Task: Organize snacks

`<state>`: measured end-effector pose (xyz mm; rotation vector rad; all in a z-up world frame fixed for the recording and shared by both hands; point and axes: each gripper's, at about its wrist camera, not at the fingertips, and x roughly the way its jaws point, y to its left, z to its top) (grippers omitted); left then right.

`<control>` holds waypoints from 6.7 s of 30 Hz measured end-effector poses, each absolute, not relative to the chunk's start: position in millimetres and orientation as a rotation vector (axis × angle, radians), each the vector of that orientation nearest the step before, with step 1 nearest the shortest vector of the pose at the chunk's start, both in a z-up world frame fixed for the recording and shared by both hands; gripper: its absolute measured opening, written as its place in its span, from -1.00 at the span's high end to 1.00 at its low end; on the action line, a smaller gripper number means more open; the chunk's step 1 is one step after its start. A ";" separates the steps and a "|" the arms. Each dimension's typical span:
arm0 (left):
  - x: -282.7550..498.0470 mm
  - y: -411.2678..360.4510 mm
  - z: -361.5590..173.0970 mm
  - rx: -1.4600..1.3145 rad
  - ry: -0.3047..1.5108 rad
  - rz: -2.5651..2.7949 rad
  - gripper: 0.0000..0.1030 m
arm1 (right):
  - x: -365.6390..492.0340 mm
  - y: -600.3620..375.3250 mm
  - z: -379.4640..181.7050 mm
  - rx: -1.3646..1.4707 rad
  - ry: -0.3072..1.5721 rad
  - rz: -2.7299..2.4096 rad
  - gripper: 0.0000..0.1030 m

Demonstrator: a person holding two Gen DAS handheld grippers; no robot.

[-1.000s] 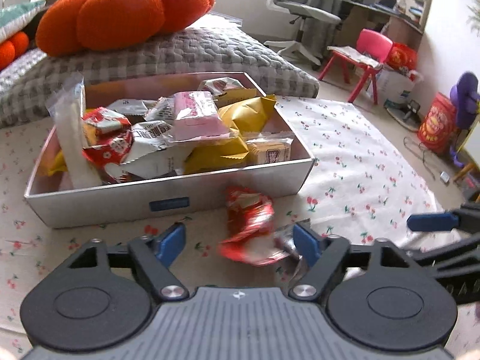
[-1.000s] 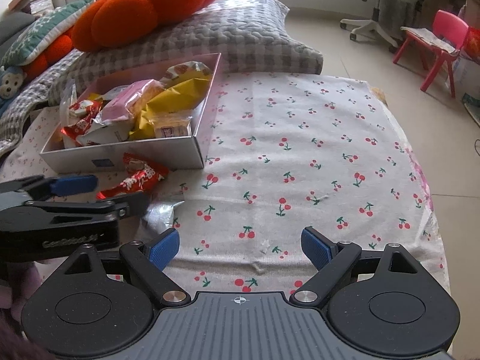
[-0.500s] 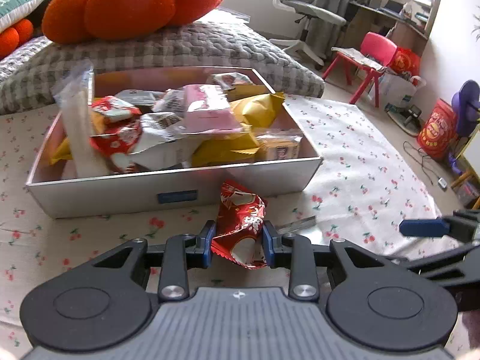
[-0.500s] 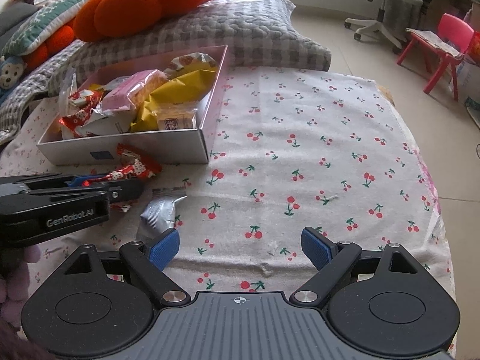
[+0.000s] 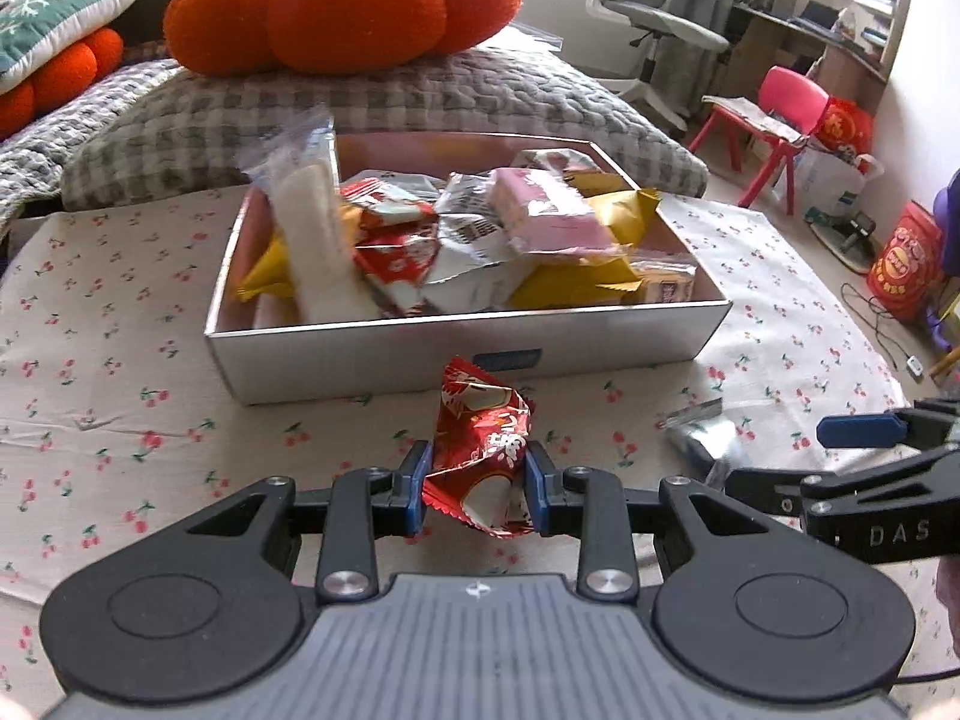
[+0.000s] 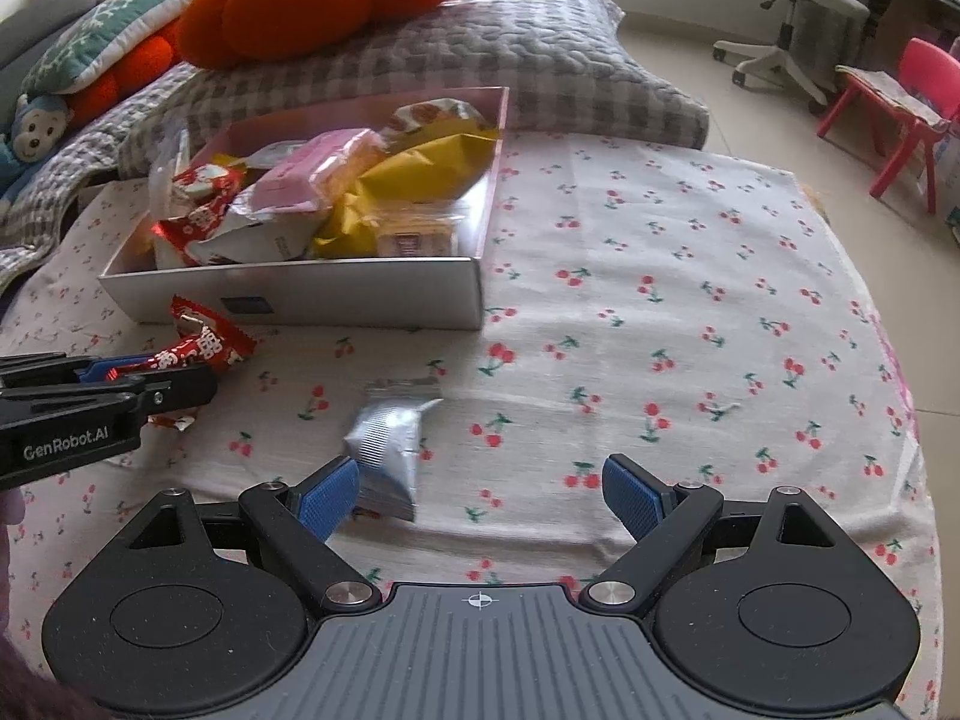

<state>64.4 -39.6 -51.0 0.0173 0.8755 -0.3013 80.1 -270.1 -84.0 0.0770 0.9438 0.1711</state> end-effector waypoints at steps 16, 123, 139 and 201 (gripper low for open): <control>62.7 -16.2 -49.8 0.038 0.890 -0.282 0.44 | 91.6 -239.8 -92.2 0.040 0.956 0.184 -0.75; 163.7 -48.0 -6.1 0.032 0.737 -0.303 -0.58 | 199.7 -259.1 -26.0 0.415 0.712 0.206 -0.38; 123.0 -26.5 7.9 0.011 0.745 -0.237 -0.99 | 149.7 -275.8 -5.8 0.314 0.714 0.122 -0.60; 13.0 -20.7 17.6 0.060 0.897 0.019 -0.99 | 16.5 -222.9 6.9 0.055 0.817 0.078 -0.91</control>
